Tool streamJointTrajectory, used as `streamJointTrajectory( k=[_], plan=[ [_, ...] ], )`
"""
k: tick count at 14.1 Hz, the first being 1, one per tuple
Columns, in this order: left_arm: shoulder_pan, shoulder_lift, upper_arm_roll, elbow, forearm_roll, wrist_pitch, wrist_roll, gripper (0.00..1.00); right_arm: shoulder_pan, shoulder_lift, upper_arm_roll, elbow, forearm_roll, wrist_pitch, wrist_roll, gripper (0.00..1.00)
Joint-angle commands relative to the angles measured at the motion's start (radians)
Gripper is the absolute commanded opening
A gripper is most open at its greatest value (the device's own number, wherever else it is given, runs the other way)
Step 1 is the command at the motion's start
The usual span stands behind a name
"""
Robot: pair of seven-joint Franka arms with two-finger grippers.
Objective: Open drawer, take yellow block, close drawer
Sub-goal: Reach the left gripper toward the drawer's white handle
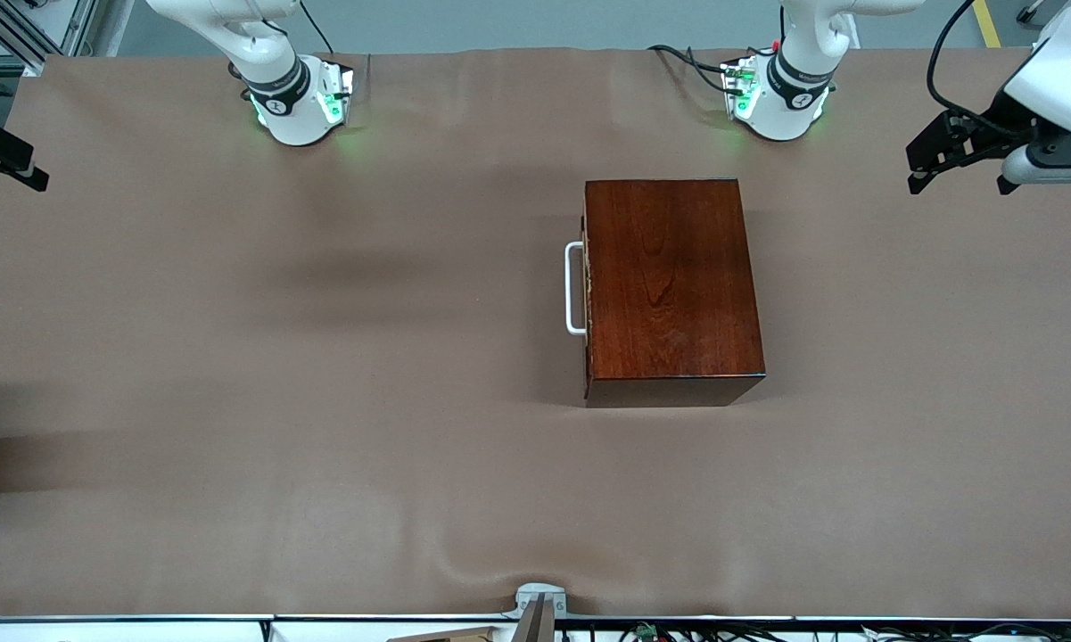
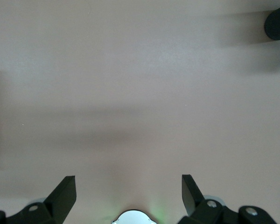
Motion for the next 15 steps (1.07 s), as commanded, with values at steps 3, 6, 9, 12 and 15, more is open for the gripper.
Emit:
streamJointTrajectory(
  k=[3, 6, 9, 12, 15],
  plan=[
    [0.008, 0.015, -0.008, 0.036, -0.021, -0.034, 0.012, 1.0, -0.002, -0.022, 0.005, -0.017, 0.003, -0.001, 0.016, 1.0],
    [-0.043, 0.096, -0.055, 0.093, -0.022, -0.036, -0.013, 1.0, -0.003, -0.022, 0.005, -0.017, 0.003, -0.001, 0.016, 1.0],
    [-0.131, 0.233, -0.133, 0.179, 0.0, -0.026, -0.135, 1.0, -0.008, -0.022, 0.005, -0.017, 0.003, -0.001, 0.016, 1.0],
    [-0.318, 0.403, -0.126, 0.286, 0.02, 0.001, -0.383, 1.0, -0.005, -0.022, 0.005, -0.017, 0.003, -0.001, 0.016, 1.0],
    [-0.469, 0.558, -0.117, 0.349, 0.076, 0.142, -0.609, 1.0, -0.005, -0.02, 0.005, -0.015, 0.003, 0.0, 0.016, 1.0]
  ],
)
